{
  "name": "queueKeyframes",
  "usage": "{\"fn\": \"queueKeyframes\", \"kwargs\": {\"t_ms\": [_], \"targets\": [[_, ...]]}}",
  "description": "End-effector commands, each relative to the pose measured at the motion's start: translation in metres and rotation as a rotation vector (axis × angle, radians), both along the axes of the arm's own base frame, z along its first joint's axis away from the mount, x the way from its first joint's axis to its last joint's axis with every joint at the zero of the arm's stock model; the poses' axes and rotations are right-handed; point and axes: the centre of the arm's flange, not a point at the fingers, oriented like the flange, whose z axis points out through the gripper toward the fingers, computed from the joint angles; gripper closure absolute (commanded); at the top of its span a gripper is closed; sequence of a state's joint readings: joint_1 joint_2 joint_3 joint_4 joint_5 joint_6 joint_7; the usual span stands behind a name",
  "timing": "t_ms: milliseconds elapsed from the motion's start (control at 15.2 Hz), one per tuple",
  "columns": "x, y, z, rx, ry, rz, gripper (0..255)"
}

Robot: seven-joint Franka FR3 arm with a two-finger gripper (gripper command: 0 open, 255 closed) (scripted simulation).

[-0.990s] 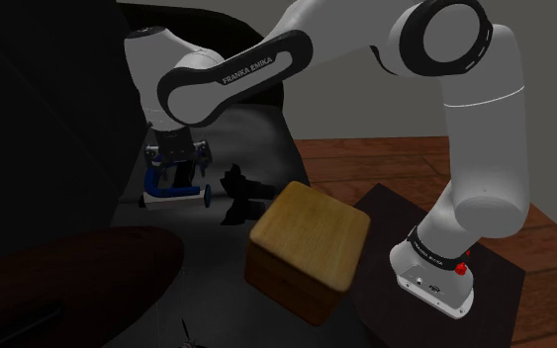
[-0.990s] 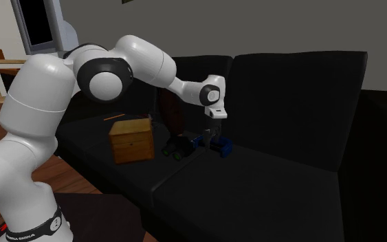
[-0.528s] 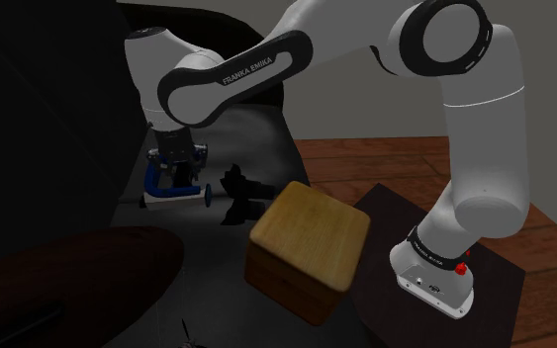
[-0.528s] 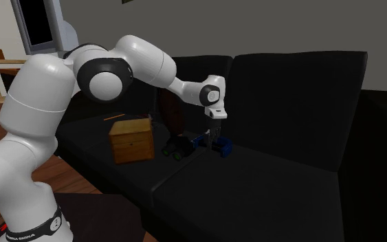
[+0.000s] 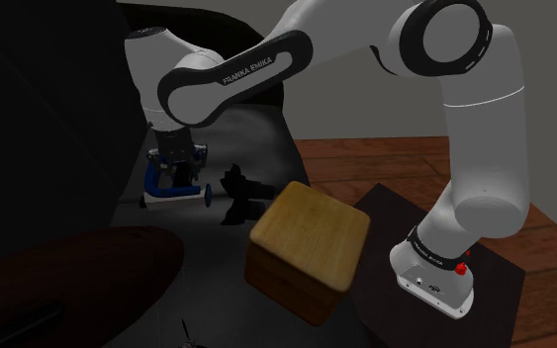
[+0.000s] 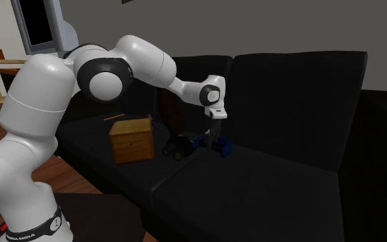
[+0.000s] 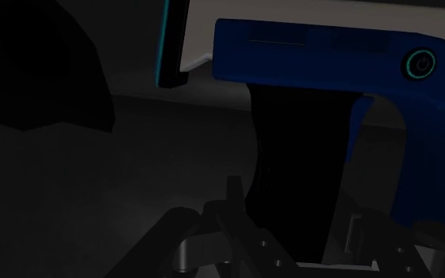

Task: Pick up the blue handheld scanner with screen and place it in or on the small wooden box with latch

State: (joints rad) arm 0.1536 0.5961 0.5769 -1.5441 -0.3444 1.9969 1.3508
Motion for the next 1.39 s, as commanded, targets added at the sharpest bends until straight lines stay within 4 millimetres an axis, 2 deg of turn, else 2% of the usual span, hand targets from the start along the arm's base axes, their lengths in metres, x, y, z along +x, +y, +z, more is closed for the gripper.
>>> {"fn": "queueKeyframes", "kwargs": {"t_ms": [0,1320], "targets": [[0.0,0.0,0.005,0.0,0.001,0.001,255],[0.0,0.0,0.11,0.0,0.001,0.001,255]]}}
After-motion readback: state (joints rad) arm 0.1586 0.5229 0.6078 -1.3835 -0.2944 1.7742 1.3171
